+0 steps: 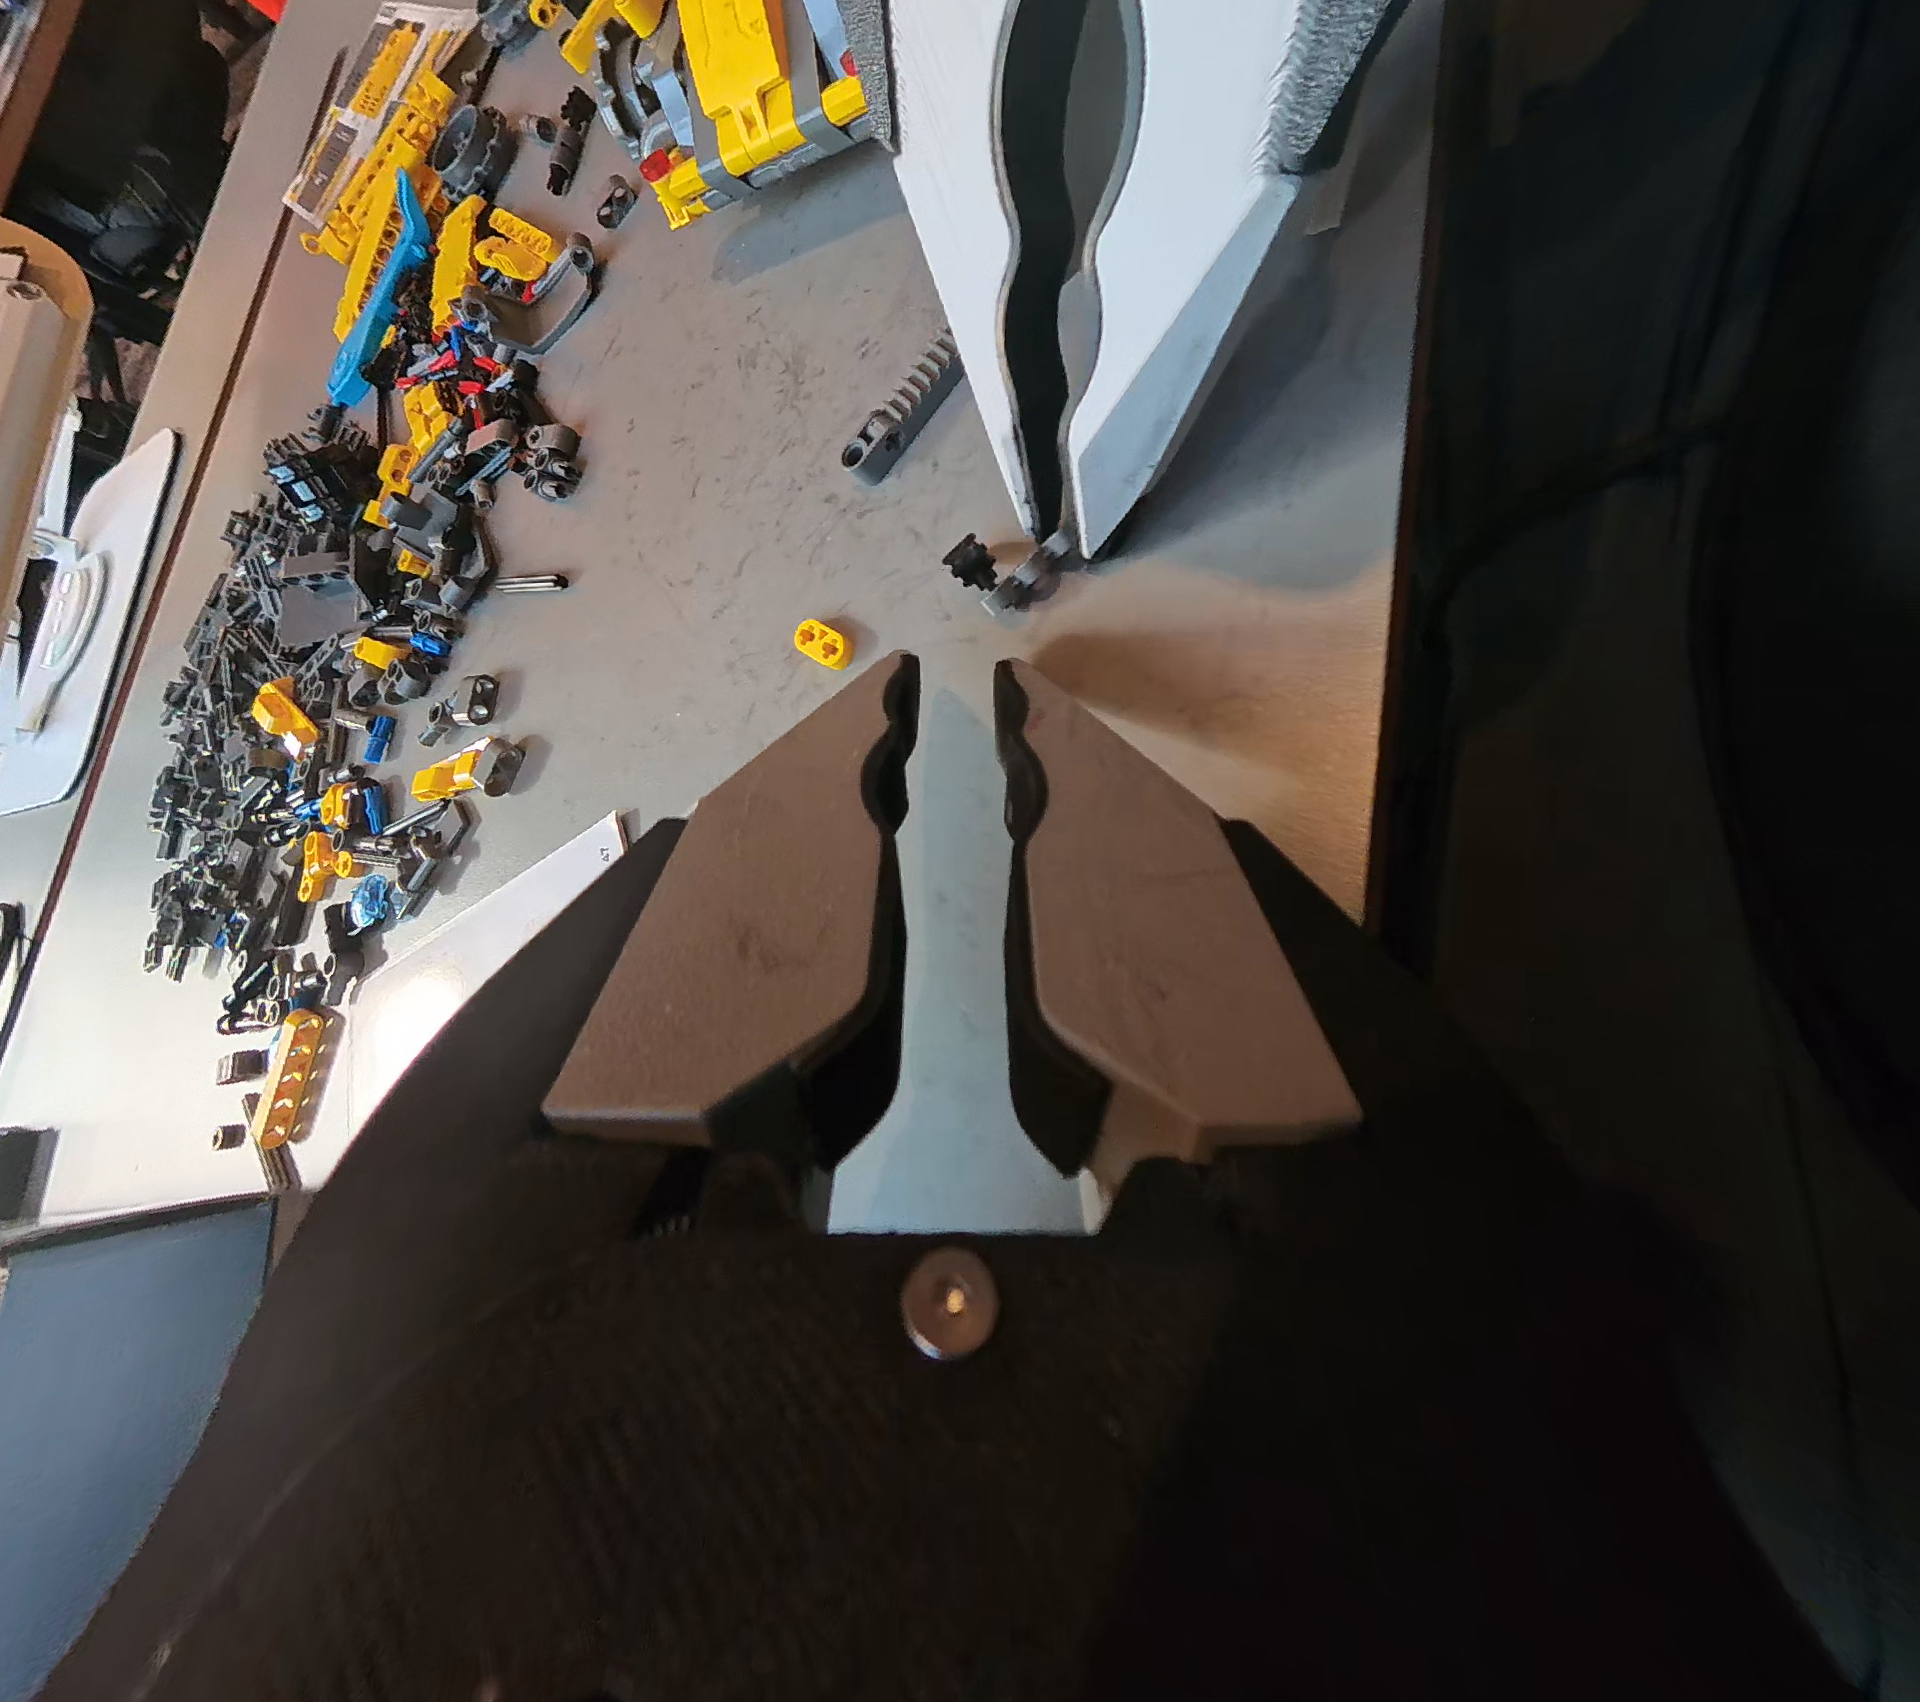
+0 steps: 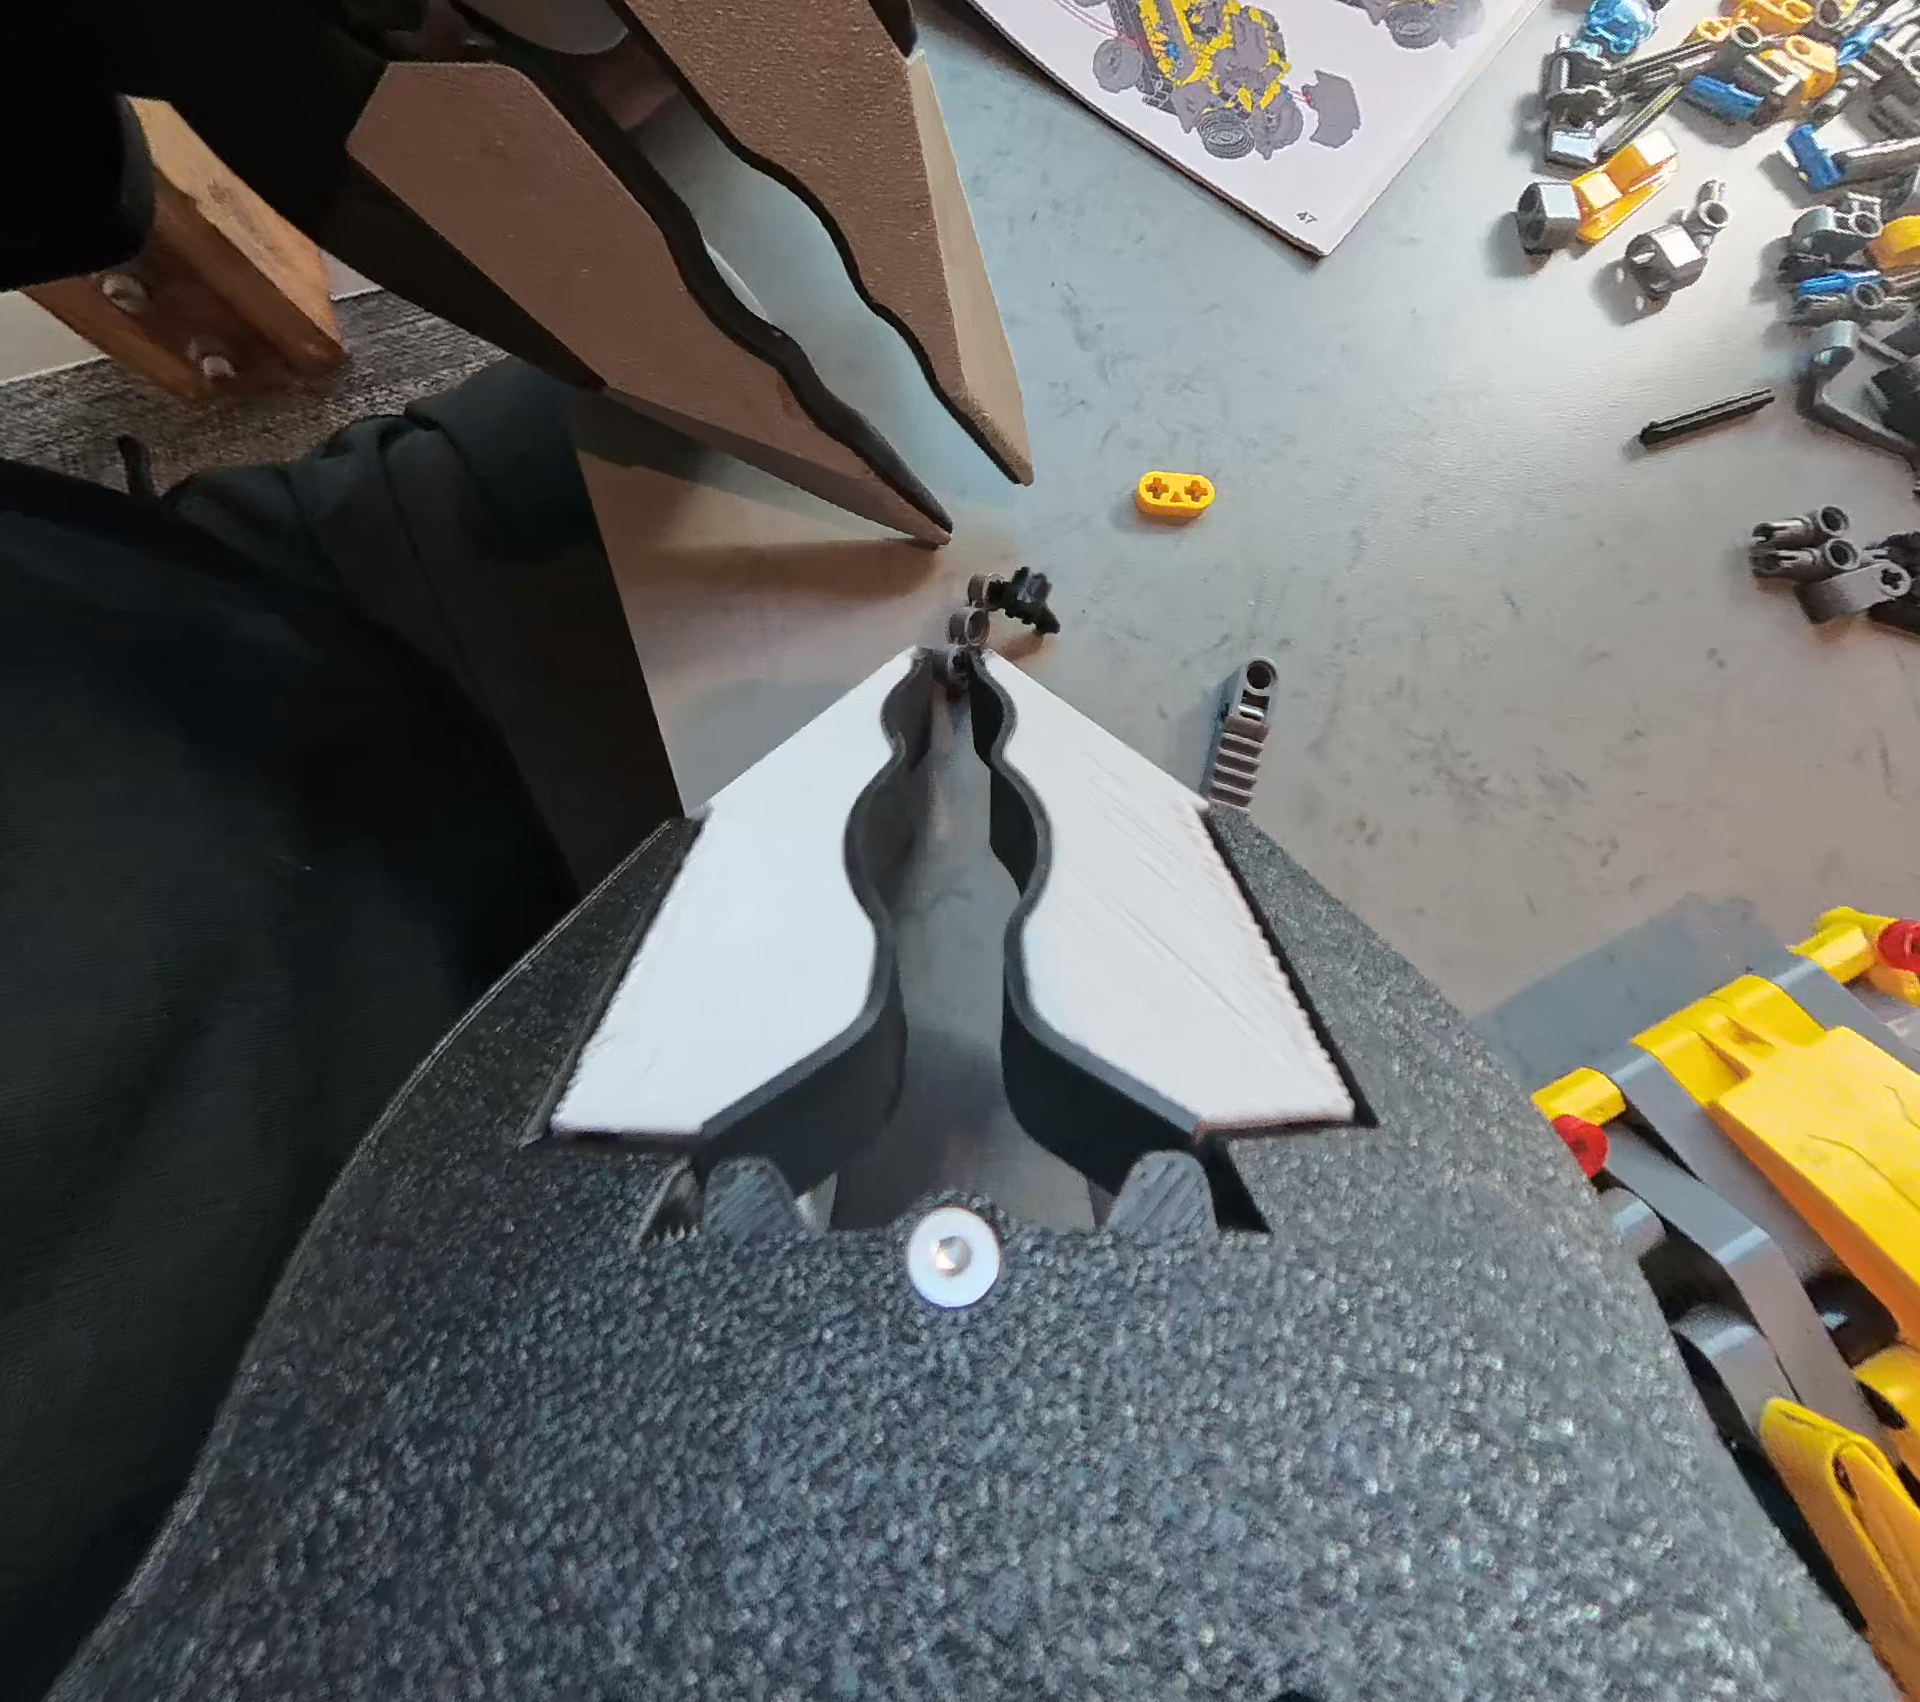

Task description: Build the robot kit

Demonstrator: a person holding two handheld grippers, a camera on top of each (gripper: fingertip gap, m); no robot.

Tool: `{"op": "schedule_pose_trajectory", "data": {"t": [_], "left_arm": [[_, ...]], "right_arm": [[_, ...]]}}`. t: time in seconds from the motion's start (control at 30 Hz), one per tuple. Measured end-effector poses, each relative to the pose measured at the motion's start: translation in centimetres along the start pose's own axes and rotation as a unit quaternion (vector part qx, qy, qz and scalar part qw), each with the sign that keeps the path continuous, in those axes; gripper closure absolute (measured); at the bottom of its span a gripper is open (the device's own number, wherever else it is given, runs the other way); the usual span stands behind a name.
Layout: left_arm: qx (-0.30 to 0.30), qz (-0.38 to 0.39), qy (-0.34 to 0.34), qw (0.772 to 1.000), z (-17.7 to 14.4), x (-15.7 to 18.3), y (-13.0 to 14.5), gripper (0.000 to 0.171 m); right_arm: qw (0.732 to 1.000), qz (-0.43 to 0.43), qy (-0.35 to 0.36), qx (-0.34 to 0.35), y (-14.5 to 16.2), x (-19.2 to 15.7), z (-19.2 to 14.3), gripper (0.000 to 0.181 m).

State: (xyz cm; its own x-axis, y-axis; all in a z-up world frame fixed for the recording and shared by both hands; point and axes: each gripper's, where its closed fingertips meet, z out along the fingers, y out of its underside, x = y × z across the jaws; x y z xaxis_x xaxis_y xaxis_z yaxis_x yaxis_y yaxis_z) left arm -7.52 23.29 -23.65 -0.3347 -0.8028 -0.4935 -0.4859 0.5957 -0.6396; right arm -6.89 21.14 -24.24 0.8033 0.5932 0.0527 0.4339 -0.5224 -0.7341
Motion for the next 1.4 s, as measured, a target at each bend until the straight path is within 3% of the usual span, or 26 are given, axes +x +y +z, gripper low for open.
{"op": "schedule_pose_trajectory", "data": {"t": [0.37,0.8,1.03,1.17,1.4], "left_arm": [[0.008,0.002,-0.027,1.000,-0.2,-0.6,-0.2,0.156],[0.007,-0.005,-0.027,1.000,-0.2,-0.7,-0.1,0.152],[0.020,-0.017,-0.020,0.999,-0.4,-0.8,-0.4,0.150],[0.028,-0.019,-0.021,0.999,-0.6,-0.9,-0.5,0.141],[0.085,-0.034,0.031,0.995,-1.8,0.2,-2.0,0.135]], "right_arm": [[0.997,0.050,0.023,0.051,-1.4,0.7,-0.8,0.178],[0.993,0.078,-0.001,0.088,-2.5,0.2,-1.3,0.178],[0.990,0.084,-0.036,0.103,-2.9,-0.5,-1.6,0.178],[0.978,0.124,-0.099,0.136,-3.4,-1.8,-1.7,0.178],[0.967,0.124,-0.129,0.179,-4.3,-1.9,-3.7,0.178]]}}
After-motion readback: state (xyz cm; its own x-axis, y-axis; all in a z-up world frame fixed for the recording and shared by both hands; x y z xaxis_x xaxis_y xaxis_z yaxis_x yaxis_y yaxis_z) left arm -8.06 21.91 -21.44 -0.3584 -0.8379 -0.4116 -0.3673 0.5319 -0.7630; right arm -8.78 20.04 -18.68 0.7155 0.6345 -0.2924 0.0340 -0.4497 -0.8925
